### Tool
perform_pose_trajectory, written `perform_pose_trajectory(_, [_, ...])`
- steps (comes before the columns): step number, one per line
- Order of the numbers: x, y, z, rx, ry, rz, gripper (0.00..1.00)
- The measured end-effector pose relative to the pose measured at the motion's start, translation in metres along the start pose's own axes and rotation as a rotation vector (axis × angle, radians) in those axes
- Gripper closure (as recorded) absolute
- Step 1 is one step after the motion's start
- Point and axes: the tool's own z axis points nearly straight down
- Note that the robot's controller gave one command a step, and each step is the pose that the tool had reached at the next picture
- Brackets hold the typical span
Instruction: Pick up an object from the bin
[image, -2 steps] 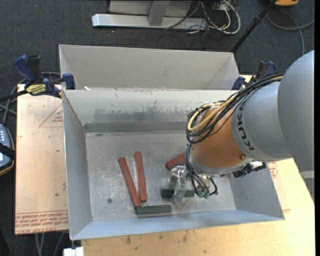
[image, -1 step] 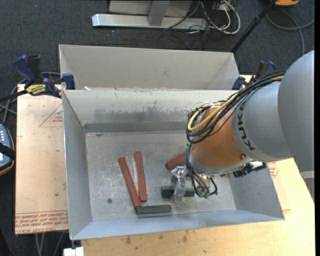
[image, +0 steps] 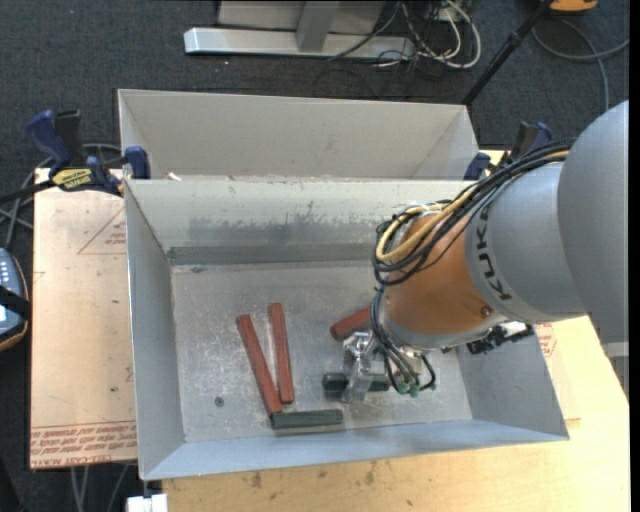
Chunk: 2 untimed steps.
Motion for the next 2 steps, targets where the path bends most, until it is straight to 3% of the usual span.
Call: perform_pose_trajectory(2, [0.001,0.000,-0.021,0.000,0.002,0.000,1.00])
